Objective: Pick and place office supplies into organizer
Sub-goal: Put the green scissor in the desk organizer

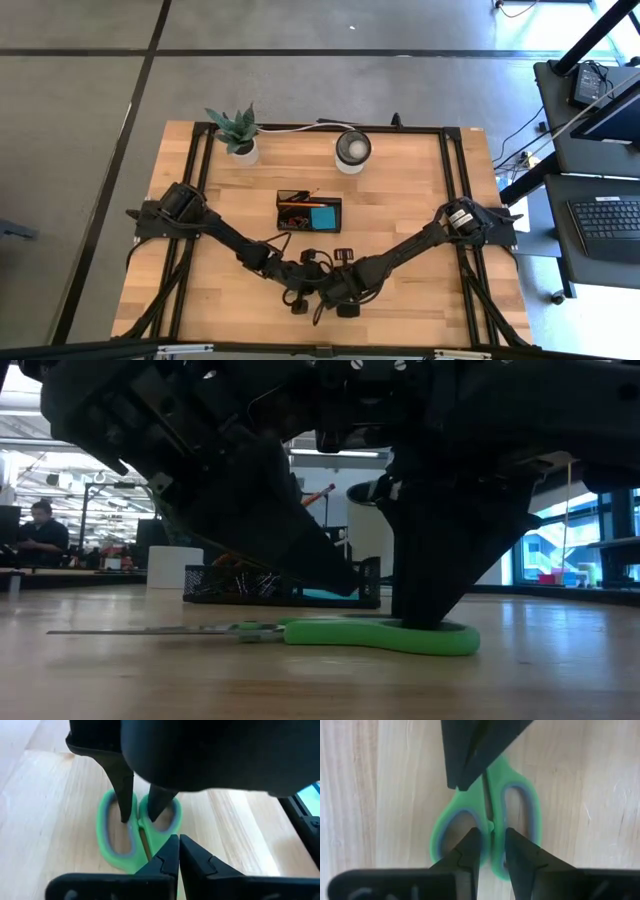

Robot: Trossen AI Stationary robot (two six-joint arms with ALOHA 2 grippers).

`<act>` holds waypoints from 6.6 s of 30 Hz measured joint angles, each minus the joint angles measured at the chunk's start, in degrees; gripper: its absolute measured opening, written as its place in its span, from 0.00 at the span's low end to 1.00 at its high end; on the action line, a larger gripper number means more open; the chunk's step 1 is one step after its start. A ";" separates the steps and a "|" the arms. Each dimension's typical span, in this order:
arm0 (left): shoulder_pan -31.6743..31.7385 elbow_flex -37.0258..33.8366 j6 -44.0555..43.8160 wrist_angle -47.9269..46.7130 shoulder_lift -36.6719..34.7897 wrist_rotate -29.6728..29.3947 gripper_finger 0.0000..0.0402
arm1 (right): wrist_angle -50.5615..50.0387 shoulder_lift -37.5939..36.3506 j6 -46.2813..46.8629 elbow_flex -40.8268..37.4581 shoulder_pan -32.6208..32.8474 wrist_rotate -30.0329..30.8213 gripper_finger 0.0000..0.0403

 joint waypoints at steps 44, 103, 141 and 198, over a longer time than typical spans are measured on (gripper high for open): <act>-8.64 -0.32 -10.13 -23.33 -7.44 -14.29 0.08 | -0.06 0.00 1.06 -0.03 0.24 -0.56 0.18; -11.55 -0.36 -10.31 -18.77 -7.39 -19.51 0.08 | -1.11 0.31 -4.89 2.90 0.83 -0.60 0.49; -10.78 -0.21 -11.99 -15.55 -4.14 -15.30 0.08 | -2.22 3.95 -4.39 3.47 1.20 -2.44 0.27; -25.34 -0.36 -39.90 -62.45 -24.62 -39.16 0.08 | -48.59 4.66 -45.69 44.14 -19.07 44.38 0.21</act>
